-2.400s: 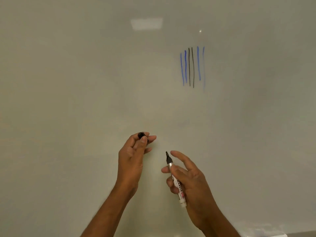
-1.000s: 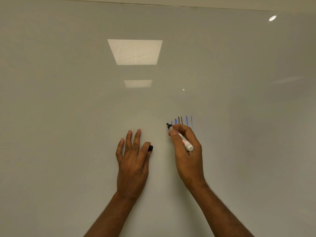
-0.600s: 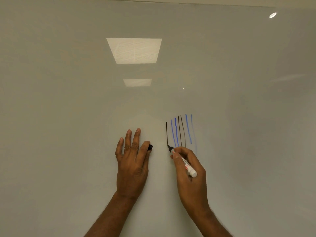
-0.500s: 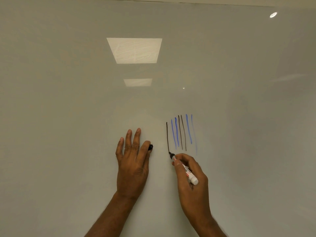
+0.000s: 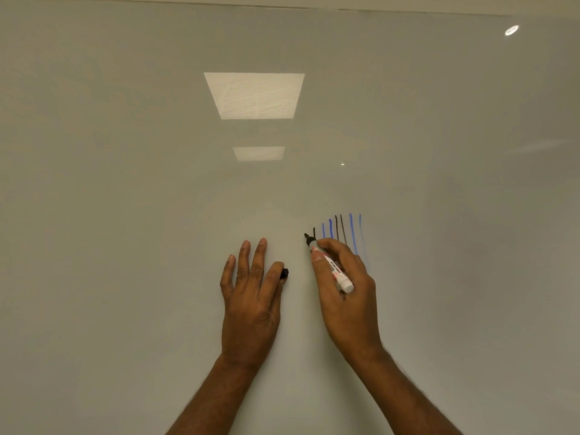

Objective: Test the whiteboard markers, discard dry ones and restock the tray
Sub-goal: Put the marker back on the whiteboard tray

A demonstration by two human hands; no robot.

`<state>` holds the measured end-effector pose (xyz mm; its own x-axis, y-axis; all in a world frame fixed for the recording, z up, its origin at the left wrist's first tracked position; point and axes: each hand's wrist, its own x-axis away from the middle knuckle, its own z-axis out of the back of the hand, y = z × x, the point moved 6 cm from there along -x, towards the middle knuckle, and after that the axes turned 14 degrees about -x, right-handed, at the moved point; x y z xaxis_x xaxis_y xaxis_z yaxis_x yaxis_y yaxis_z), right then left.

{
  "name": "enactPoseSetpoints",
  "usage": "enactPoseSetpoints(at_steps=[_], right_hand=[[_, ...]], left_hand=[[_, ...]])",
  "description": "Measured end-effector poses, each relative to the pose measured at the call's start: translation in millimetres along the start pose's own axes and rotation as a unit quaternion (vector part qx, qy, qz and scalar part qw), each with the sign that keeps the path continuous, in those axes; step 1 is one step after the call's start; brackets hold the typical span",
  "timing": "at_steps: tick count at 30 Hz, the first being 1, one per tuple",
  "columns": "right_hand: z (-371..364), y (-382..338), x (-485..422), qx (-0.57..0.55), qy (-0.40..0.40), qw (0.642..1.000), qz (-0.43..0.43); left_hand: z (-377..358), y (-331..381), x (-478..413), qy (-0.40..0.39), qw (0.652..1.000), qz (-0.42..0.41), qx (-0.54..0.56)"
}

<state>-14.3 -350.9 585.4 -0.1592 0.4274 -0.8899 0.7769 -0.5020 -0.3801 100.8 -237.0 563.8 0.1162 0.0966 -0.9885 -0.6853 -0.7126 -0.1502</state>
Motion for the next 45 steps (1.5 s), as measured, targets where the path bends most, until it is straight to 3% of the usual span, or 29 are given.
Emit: enactPoseSetpoints(at_steps=[8, 12, 17, 22, 26, 28, 31, 37, 40, 45], right_hand=[[23.4, 45.7, 55.6, 0.019, 0.035, 0.997, -0.059], [34.6, 80.9, 68.9, 0.01, 0.048, 0.988, -0.15], [39.3, 40.7, 66.5, -0.018, 0.042, 0.992, -0.118], [37.2, 3.5, 71.9, -0.052, 0.014, 0.993, -0.103], [35.8, -5.6, 81.7, -0.083, -0.004, 0.989, -0.121], [31.7, -9.9, 87.7, -0.096, -0.02, 0.987, -0.131], [24.2, -20.3, 96.6, -0.111, -0.037, 0.984, -0.134], [7.1, -44.8, 106.0, -0.124, -0.073, 0.981, -0.132], [1.0, -45.6, 109.4, -0.132, -0.083, 0.977, -0.143], [-4.5, -50.1, 114.4, -0.153, -0.097, 0.974, -0.138]], left_hand=[[-2.0, -0.6, 2.6, -0.002, 1.0, -0.001, 0.0], [-1.4, -0.2, 1.6, 0.006, 1.0, -0.003, -0.005], [-0.8, -1.4, 0.5, 0.004, 1.0, 0.002, 0.008], [7.4, -3.7, 2.7, -0.015, 0.993, 0.042, 0.106], [37.7, 2.8, 18.3, -0.019, 0.97, 0.144, 0.197], [55.1, 6.2, 22.9, -0.045, 0.921, 0.264, 0.281], [70.2, 10.8, 25.4, -0.08, 0.812, 0.403, 0.414], [70.8, 11.1, 31.9, -0.111, 0.55, 0.52, 0.644], [74.7, 14.1, 34.3, -0.117, 0.497, 0.527, 0.679], [84.1, 24.9, 39.5, -0.15, 0.475, 0.524, 0.691]])
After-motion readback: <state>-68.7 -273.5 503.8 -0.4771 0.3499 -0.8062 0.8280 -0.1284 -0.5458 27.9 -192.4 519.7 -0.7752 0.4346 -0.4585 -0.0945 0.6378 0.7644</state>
